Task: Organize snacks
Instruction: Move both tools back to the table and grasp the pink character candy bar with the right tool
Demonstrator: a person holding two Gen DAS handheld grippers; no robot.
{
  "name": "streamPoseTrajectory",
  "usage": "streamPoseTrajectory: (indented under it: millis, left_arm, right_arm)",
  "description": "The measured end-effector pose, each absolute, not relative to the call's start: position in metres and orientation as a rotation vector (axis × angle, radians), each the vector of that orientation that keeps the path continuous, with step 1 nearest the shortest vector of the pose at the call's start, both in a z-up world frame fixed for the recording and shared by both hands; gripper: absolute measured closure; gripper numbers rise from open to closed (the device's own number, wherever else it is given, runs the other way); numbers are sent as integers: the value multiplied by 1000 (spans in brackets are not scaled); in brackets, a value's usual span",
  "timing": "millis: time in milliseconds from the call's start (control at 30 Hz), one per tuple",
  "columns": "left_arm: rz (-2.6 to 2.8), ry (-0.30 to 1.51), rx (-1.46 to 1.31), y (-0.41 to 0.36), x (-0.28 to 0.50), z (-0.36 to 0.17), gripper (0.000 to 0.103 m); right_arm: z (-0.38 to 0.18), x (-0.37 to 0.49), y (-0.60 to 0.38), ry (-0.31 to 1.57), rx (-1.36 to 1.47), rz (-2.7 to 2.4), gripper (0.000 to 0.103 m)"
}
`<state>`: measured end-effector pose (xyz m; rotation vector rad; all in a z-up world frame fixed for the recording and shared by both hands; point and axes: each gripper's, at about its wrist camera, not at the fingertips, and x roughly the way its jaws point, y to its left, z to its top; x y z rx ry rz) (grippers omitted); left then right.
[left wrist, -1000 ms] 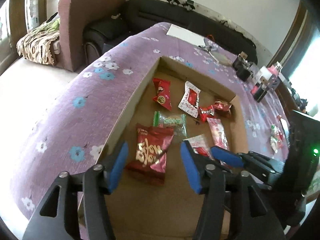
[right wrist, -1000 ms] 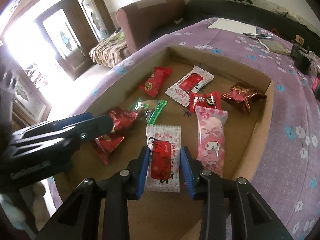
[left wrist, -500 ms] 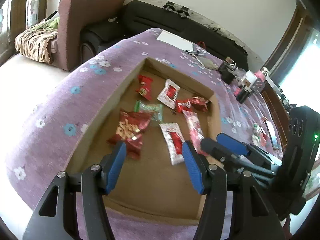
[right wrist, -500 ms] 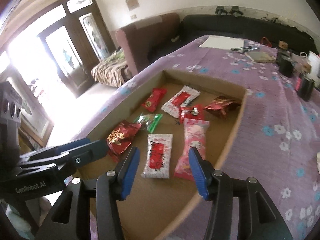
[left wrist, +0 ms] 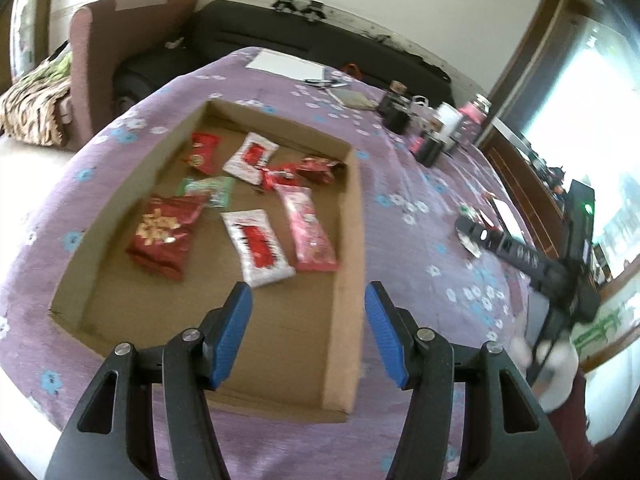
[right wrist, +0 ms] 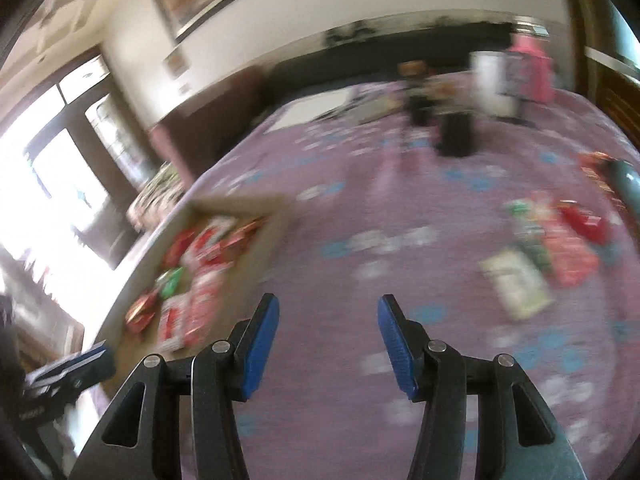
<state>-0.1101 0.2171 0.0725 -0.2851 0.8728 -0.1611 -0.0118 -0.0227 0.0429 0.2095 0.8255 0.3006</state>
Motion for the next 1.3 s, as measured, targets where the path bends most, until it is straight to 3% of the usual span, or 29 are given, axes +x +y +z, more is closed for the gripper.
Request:
streamPoseTrajectory:
  millis: [267, 533, 600, 633, 833, 967, 1033, 1300]
  left_arm:
    - [-254, 875, -244, 184, -112, 81, 46]
    - [-269, 911, -234, 172, -112, 76, 46]
    - [-267, 908, -229, 172, -114, 77, 46]
    - [-266, 906, -229, 173, -115, 77, 46]
    - [-274, 918, -245, 172, -112, 72, 46]
    - [-300, 929, -235, 164, -113, 69, 46]
    - [-313, 934, -224, 159, -115, 68, 46]
    - [-332, 965, -210, 146, -112, 62, 46]
  right_arm:
    - [43, 29, -144, 773, 335, -15, 47]
    - [10, 91, -139, 910, 190, -91, 42]
    - [-1, 97, -135, 935, 175, -105, 49]
    - [-1, 93, -134, 919, 169, -119, 57]
    - [1, 48, -119, 1003, 330, 145, 68]
    - [3, 18, -120, 1006, 381, 236, 65]
    - [9, 9, -133, 959, 342, 109, 55]
    - [15, -14, -114, 931, 211, 198, 54]
